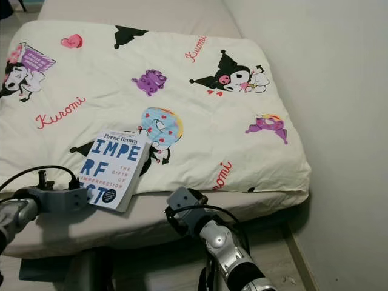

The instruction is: Clean up the room

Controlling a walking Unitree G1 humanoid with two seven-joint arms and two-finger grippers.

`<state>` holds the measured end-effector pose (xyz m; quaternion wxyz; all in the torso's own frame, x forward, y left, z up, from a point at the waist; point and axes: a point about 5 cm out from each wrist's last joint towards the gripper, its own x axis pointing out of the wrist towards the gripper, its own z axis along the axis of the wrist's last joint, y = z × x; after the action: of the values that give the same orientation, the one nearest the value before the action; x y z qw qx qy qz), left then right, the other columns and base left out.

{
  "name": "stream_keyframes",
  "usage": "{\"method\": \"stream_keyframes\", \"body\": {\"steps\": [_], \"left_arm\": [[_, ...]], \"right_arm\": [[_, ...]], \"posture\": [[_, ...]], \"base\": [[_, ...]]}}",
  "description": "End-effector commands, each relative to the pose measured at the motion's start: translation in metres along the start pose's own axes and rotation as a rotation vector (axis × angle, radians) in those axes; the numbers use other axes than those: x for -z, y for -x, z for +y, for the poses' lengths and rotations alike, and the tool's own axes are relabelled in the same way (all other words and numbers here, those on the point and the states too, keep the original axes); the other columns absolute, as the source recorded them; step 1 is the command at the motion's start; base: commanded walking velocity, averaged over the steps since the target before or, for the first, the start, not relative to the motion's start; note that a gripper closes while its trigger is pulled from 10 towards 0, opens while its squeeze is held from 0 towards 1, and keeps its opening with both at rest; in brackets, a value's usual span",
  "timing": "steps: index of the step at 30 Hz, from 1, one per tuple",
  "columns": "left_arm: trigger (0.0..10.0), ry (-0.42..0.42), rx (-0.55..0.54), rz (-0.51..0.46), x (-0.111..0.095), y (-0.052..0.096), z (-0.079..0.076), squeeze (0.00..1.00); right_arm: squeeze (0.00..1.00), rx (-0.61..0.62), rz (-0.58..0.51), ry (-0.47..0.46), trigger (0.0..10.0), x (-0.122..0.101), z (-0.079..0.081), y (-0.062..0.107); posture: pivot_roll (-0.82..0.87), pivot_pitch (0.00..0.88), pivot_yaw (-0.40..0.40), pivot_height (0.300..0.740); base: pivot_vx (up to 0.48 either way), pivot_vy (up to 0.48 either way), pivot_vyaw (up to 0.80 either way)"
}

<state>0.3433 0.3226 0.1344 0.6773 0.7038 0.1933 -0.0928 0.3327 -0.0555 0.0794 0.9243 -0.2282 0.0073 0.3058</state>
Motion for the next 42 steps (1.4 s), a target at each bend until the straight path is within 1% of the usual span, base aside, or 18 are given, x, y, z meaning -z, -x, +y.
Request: {"method": "stream_keyframes", "body": {"steps": [1, 4, 7, 8, 9, 10, 12, 13, 15, 20, 26, 28, 30, 31, 33, 40, 41, 42], "left_arm": [[0.0, -0.007, 0.105, 0.027, 0.011, 0.005, -0.016, 0.00], [0.0, -0.011, 0.219, 0.002, 0.011, 0.006, -0.012, 0.00], [0.0, -0.011, 0.219, 0.002, 0.011, 0.006, -0.012, 0.00], [0.0, -0.023, 0.264, -0.013, 0.011, 0.007, -0.012, 0.00], [0.0, -0.047, 0.346, -0.038, 0.010, 0.009, -0.015, 0.00], [0.0, -0.047, 0.346, -0.038, 0.010, 0.009, -0.015, 0.00], [0.0, -0.079, 0.476, -0.072, 0.011, 0.014, -0.020, 0.00], [0.0, -0.079, 0.476, -0.072, 0.011, 0.014, -0.020, 0.00], [0.0, -0.076, 0.627, -0.107, 0.012, 0.020, -0.027, 0.00], [0.0, -0.067, 0.690, -0.119, 0.013, 0.023, -0.029, 0.00], [0.0, -0.056, 0.903, -0.154, 0.016, 0.035, -0.035, 0.00], [0.0, -0.056, 0.903, -0.154, 0.016, 0.035, -0.035, 0.00], [0.0, -0.046, 0.964, -0.172, 0.016, 0.039, -0.037, 0.00], [0.0, -0.046, 0.964, -0.172, 0.016, 0.039, -0.037, 0.00], [0.0, -0.044, 1.034, -0.201, 0.015, 0.045, -0.038, 0.00], [0.0, -0.058, 1.088, -0.226, 0.012, 0.051, -0.039, 0.00], [0.0, -0.074, 1.127, -0.241, 0.009, 0.058, -0.042, 0.00], [0.0, -0.076, 1.142, -0.247, 0.007, 0.061, -0.043, 0.00]], "right_arm": [[0.00, -0.017, 0.045, -0.025, 10.0, 0.014, 0.006, 0.006], [0.00, -0.016, 0.046, -0.026, 10.0, 0.014, 0.006, 0.007], [0.00, -0.016, 0.046, -0.026, 10.0, 0.014, 0.006, 0.007], [0.00, -0.016, 0.046, -0.026, 10.0, 0.015, 0.007, 0.007], [0.00, -0.017, 0.047, -0.027, 10.0, 0.015, 0.007, 0.007], [0.00, -0.017, 0.047, -0.027, 10.0, 0.015, 0.007, 0.007], [0.00, -0.018, 0.048, -0.027, 10.0, 0.016, 0.008, 0.008], [0.00, -0.018, 0.048, -0.027, 10.0, 0.016, 0.008, 0.008], [0.00, -0.020, 0.046, -0.028, 10.0, 0.016, 0.008, 0.008], [0.00, -0.021, 0.045, -0.027, 10.0, 0.015, 0.008, 0.007], [0.00, -0.025, 0.041, -0.027, 10.0, 0.014, 0.008, 0.007], [0.00, -0.025, 0.041, -0.027, 10.0, 0.014, 0.008, 0.007], [0.00, -0.024, 0.041, -0.027, 10.0, 0.014, 0.008, 0.007], [0.00, -0.024, 0.041, -0.027, 10.0, 0.014, 0.008, 0.007], [0.00, -0.024, 0.041, -0.029, 10.0, 0.014, 0.008, 0.007], [0.00, -0.024, 0.041, -0.029, 10.0, 0.014, 0.008, 0.006], [0.00, -0.025, 0.041, -0.028, 10.0, 0.014, 0.008, 0.006], [0.00, -0.025, 0.042, -0.028, 10.0, 0.014, 0.008, 0.006]], "posture": [[-0.10, 0.441, -0.123, 0.548], [-0.09, 0.441, -0.120, 0.548], [-0.09, 0.441, -0.120, 0.548], [-0.09, 0.441, -0.120, 0.548], [-0.09, 0.440, -0.119, 0.548], [-0.09, 0.440, -0.119, 0.548], [-0.09, 0.440, -0.118, 0.548], [-0.09, 0.440, -0.118, 0.548], [-0.09, 0.438, -0.119, 0.548], [-0.09, 0.436, -0.119, 0.548], [-0.08, 0.433, -0.117, 0.548], [-0.08, 0.433, -0.117, 0.548], [-0.08, 0.433, -0.116, 0.548], [-0.08, 0.433, -0.116, 0.548], [-0.08, 0.433, -0.115, 0.548], [-0.08, 0.434, -0.114, 0.548], [-0.08, 0.433, -0.114, 0.548], [-0.08, 0.434, -0.114, 0.548]], "base": [[0.000, 0.000, 0.00], [0.000, 0.000, 0.00], [0.000, 0.000, 0.00], [0.000, 0.000, 0.00], [0.000, 0.000, 0.00], [0.000, 0.000, 0.00], [0.000, 0.000, 0.00], [0.000, 0.000, 0.00], [0.000, 0.000, 0.00], [0.000, 0.000, 0.00], [0.000, 0.000, 0.00], [0.000, 0.000, 0.00], [0.000, 0.000, 0.00], [0.000, 0.000, 0.00], [0.000, 0.000, 0.00], [0.000, 0.000, 0.00], [0.000, 0.000, 0.00], [0.000, 0.000, 0.00]]}}
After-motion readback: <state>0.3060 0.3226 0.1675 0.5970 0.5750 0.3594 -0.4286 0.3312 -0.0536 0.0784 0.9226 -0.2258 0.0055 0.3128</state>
